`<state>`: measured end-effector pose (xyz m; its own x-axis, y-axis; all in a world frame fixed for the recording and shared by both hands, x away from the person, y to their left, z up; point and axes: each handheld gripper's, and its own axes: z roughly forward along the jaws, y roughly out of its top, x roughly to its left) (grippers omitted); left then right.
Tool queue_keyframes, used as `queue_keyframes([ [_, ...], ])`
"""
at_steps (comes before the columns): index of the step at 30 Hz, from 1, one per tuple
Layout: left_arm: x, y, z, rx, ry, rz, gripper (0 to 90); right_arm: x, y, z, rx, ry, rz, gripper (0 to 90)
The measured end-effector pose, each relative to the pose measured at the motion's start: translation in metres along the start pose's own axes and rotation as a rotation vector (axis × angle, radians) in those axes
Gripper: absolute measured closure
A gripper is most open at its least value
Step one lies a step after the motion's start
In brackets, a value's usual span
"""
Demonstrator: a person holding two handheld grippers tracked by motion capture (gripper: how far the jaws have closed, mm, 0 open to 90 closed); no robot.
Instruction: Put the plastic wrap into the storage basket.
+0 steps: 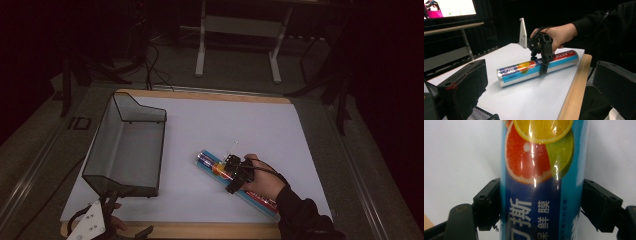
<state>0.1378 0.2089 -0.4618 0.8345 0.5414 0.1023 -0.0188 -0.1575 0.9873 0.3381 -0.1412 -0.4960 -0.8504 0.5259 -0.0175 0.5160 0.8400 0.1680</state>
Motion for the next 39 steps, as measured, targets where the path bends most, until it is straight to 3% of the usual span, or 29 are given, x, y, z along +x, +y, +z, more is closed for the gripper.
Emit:
queue_keyframes([
  [9,0.0,0.0,0.0,0.005,-0.002,0.003,0.5,0.003,0.012,0.003,0.086,-0.003,-0.021,28.9],
  [12,0.0,0.0,0.0,0.007,-0.001,0.005,0.6,0.005,0.012,0.013,0.15,0.009,-0.017,28.4],
  [20,0.001,-0.001,0.001,0.013,0.005,0.005,0.6,0.007,0.012,0.01,0.127,-0.003,0.04,31.5],
  [25,0.001,-0.001,0.001,0.015,0.006,0.005,0.6,-0.005,0.012,-0.004,0.062,-0.004,0.106,31.6],
  [33,0.001,-0.001,0.001,0.016,0.008,0.007,0.6,-0.014,0.016,-0.033,-0.025,-0.021,0.148,31.7],
  [39,0.001,-0.001,0.001,0.015,0.01,0.006,0.6,-0.022,0.02,-0.06,-0.136,-0.034,0.185,31.7],
])
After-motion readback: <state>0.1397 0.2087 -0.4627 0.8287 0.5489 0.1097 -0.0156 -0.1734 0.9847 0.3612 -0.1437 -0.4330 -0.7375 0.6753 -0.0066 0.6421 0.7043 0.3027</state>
